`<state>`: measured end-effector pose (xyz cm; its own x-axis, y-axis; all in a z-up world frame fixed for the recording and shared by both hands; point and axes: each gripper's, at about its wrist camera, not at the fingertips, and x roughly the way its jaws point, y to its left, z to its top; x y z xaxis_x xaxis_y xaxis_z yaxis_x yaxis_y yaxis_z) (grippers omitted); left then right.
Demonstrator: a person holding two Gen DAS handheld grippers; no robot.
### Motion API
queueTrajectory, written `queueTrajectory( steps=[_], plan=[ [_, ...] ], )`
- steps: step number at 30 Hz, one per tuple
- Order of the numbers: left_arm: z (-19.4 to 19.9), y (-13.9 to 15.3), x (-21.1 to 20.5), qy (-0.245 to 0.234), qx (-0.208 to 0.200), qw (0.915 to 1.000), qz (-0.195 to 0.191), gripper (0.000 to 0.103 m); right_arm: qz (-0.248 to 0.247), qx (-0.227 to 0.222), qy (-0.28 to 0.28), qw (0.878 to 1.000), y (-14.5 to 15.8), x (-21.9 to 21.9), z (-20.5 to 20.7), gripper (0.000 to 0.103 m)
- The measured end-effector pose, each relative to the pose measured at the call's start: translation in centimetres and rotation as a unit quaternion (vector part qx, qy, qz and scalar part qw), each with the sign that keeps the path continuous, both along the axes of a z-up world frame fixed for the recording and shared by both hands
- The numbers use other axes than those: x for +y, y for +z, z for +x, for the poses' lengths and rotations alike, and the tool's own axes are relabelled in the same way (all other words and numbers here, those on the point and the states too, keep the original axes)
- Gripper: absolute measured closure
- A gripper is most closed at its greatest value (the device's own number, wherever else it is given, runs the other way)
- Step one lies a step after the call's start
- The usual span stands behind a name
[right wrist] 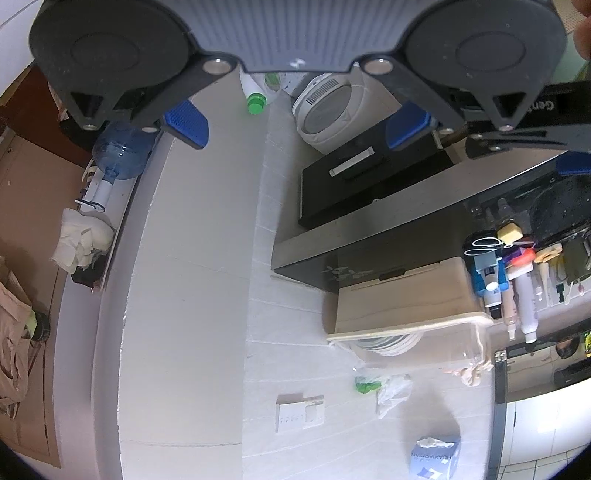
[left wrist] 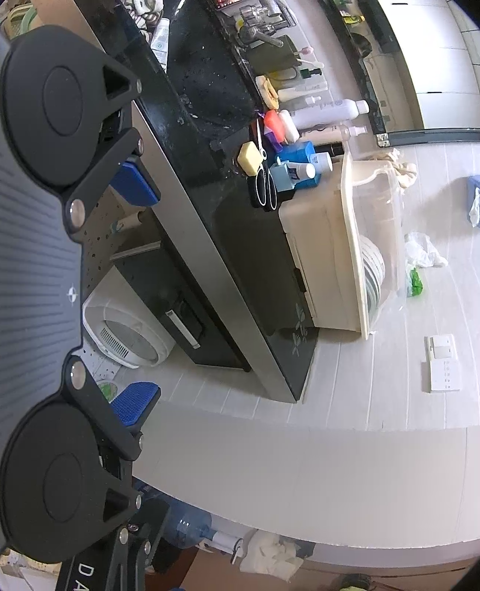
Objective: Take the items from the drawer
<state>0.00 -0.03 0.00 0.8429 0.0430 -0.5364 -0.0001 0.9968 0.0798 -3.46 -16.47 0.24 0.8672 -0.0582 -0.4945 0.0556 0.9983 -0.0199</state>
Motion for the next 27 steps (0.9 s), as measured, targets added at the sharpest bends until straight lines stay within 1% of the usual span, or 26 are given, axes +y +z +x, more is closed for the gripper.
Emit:
queueTrajectory(
  steps=[4,6,8,10,16,22,26,27],
  plan=[
    [-0.1,0.0,-0.3,-0.001,0.0,1.0,0.005,0.0,0.0,0.0,0.001,1.0,0.0,-0.1,0.1,0.0],
    [-0.6,-0.2,0.0,-0.001,-0.004,0.9999,-0.011,0.0,0.0,0.0,0.001,1.0,0.0,-0.1,0.2,0.0],
    [0.1,-0.2,0.3,0.0,0.011,0.9998,-0.019,0.0,0.0,-0.001,0.001,1.0,0.1,-0.1,0.0,0.0],
    [0.2,-0.3,-0.1,0.0,0.008,0.9999,-0.011,0.0,-0.001,-0.002,0.001,1.0,0.1,0.0,-0.2,0.0],
    [0.1,-0.7,-0.1,-0.001,0.005,1.0,-0.007,0.0,-0.003,-0.003,0.001,1.0,-0.2,0.4,-0.3,0.0],
    [-0.6,-0.4,-0.3,0.001,0.0,1.0,-0.009,0.0,-0.002,-0.003,0.0,1.0,-0.4,0.5,-1.1,0.0],
    [0.2,-0.2,0.0,-0.001,0.007,0.9999,-0.012,0.0,-0.004,-0.003,-0.002,1.0,-0.4,0.5,-1.8,0.0],
    [0.2,-0.2,0.1,-0.001,0.008,0.9999,-0.012,0.0,-0.003,-0.001,-0.001,1.0,-0.3,0.5,-1.2,0.0]
  ],
)
